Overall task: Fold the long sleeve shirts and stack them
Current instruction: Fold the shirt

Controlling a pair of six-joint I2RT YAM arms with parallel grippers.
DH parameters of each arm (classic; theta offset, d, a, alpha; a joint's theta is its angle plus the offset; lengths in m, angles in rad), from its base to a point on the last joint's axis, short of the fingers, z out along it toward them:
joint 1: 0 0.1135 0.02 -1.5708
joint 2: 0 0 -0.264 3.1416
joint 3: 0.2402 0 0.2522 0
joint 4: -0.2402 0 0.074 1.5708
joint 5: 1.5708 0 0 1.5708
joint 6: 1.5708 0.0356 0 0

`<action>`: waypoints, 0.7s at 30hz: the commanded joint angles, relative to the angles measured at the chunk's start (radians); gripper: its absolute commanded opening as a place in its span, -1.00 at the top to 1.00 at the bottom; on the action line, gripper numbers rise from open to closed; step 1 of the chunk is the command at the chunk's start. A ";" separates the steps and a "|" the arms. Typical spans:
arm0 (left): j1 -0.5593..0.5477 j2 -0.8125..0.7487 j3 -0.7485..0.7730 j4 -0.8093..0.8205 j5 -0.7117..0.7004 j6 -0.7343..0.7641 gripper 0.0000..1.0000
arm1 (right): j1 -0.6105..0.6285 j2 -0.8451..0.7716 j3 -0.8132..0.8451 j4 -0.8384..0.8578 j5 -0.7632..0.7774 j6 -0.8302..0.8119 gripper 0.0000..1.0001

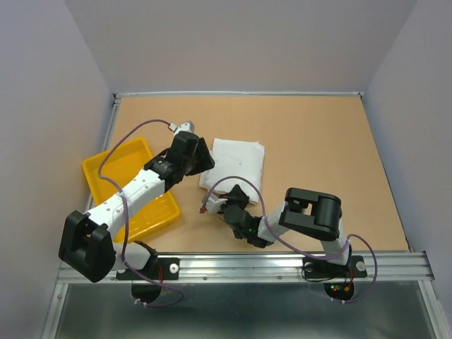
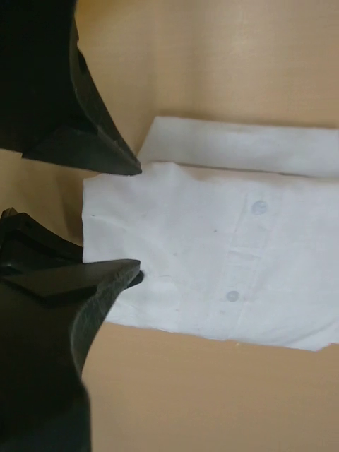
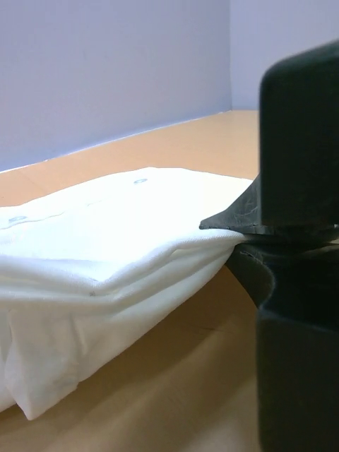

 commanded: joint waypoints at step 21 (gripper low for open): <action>0.317 -0.214 0.330 -0.178 -0.158 0.236 -0.41 | 0.045 -0.217 0.602 -1.189 -0.287 0.595 0.99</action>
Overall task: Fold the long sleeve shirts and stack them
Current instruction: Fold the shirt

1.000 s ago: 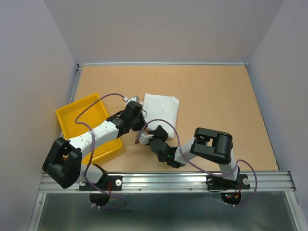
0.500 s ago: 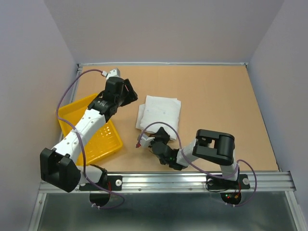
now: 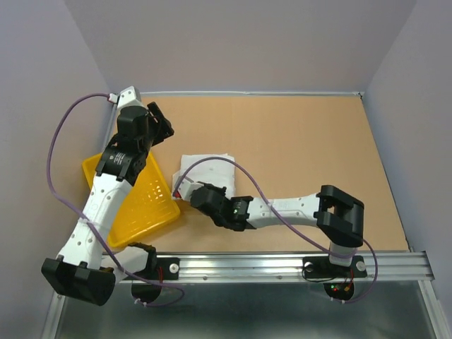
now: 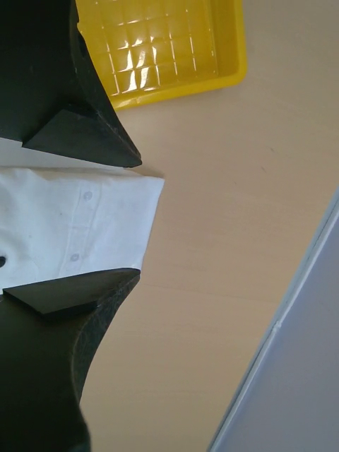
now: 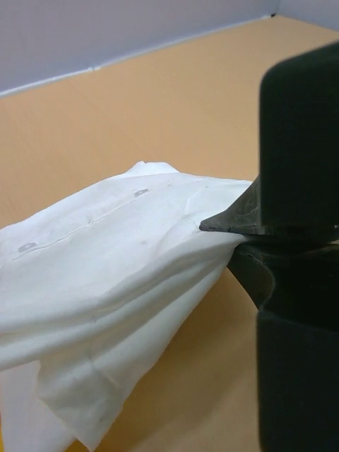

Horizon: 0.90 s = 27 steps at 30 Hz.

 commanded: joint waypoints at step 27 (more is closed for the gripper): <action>0.013 -0.191 0.103 -0.113 0.006 0.076 -0.46 | -0.797 0.043 0.610 -0.731 -1.208 1.000 0.99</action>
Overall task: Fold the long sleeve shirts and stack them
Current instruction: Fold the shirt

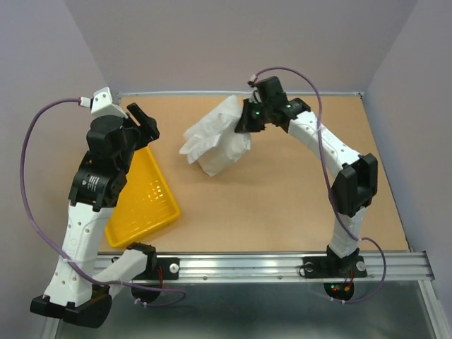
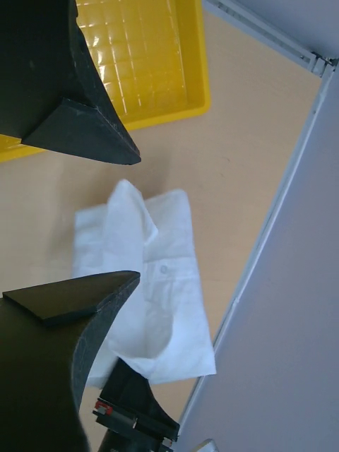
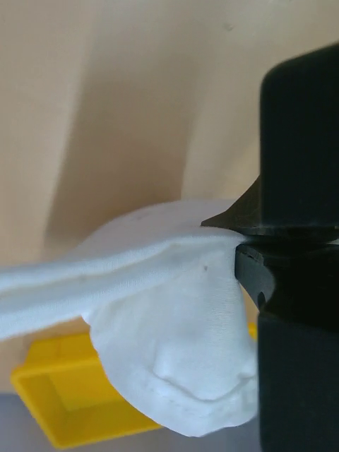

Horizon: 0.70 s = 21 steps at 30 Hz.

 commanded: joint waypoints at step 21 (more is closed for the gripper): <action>0.001 0.037 -0.255 0.181 0.341 -0.040 -0.46 | -0.487 -0.502 -1.197 0.526 -0.231 0.234 0.99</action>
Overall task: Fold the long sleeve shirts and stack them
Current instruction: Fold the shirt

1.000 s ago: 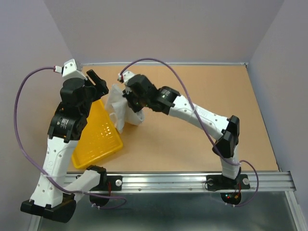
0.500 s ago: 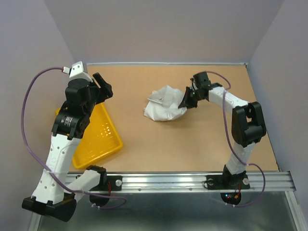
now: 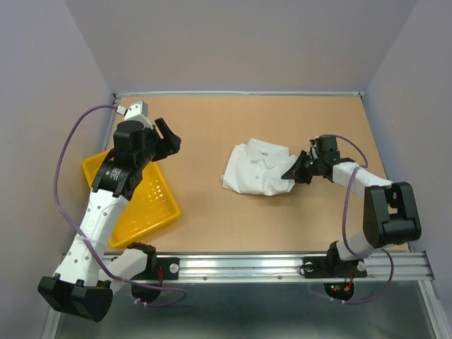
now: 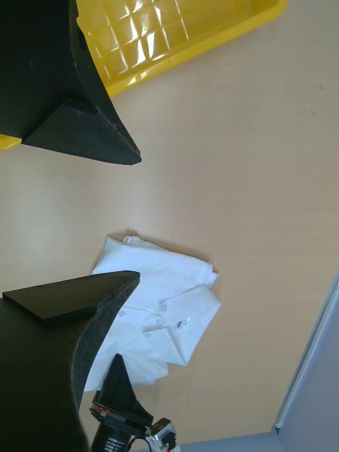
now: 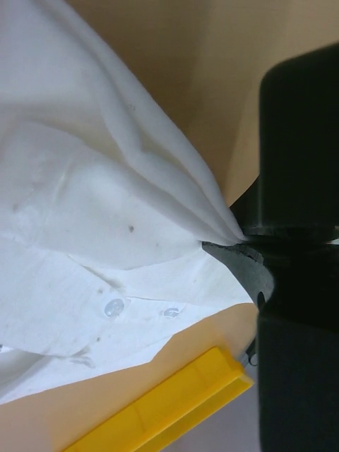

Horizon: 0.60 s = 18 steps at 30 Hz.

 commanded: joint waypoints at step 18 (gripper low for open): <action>-0.252 0.141 -0.239 0.323 0.110 -0.106 -0.58 | 0.008 -0.659 -0.373 -0.046 0.493 0.057 -0.44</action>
